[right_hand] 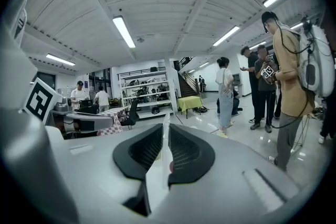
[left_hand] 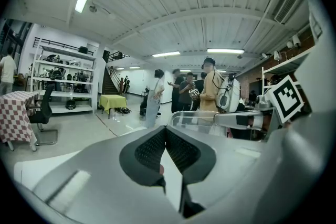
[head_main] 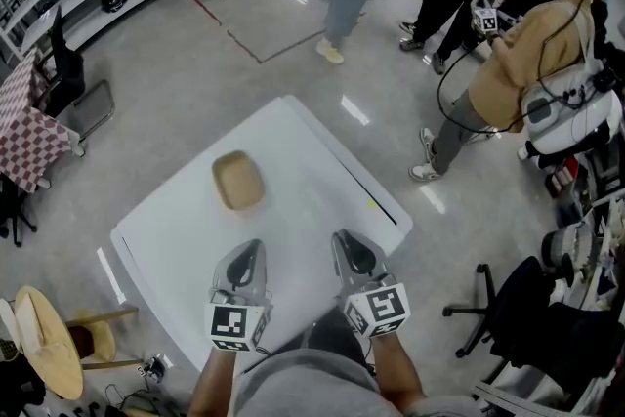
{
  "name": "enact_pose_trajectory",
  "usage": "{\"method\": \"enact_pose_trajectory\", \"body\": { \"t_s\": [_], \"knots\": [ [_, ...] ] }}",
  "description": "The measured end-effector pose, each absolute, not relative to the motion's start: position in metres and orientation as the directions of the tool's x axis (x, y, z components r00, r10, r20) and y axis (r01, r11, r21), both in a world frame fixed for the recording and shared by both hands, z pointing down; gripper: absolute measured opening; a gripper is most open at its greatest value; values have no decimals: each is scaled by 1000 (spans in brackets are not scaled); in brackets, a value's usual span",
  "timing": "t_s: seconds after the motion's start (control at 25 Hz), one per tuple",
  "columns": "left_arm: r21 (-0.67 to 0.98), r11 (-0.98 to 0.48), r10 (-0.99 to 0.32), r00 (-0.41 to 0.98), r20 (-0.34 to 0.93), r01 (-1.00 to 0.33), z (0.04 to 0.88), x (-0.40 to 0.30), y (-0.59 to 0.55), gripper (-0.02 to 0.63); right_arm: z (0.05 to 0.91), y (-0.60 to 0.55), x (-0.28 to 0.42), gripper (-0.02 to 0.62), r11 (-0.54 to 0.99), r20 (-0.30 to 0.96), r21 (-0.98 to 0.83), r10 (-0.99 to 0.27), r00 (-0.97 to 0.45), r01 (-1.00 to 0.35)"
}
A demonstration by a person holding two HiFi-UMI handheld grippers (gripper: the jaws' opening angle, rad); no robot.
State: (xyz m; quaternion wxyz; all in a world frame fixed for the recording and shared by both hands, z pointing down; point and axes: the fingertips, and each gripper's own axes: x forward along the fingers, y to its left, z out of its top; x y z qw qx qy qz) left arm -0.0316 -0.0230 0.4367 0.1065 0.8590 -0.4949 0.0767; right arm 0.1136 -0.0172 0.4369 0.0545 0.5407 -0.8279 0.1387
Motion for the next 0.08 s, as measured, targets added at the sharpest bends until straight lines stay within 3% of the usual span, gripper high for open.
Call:
{"method": "enact_pose_trajectory", "body": {
  "t_s": [0.08],
  "knots": [
    [108, -486, -834, 497, 239, -867, 438, -33, -22, 11, 438, -17, 112, 40, 376, 240, -172, -880, -409, -910]
  ]
}}
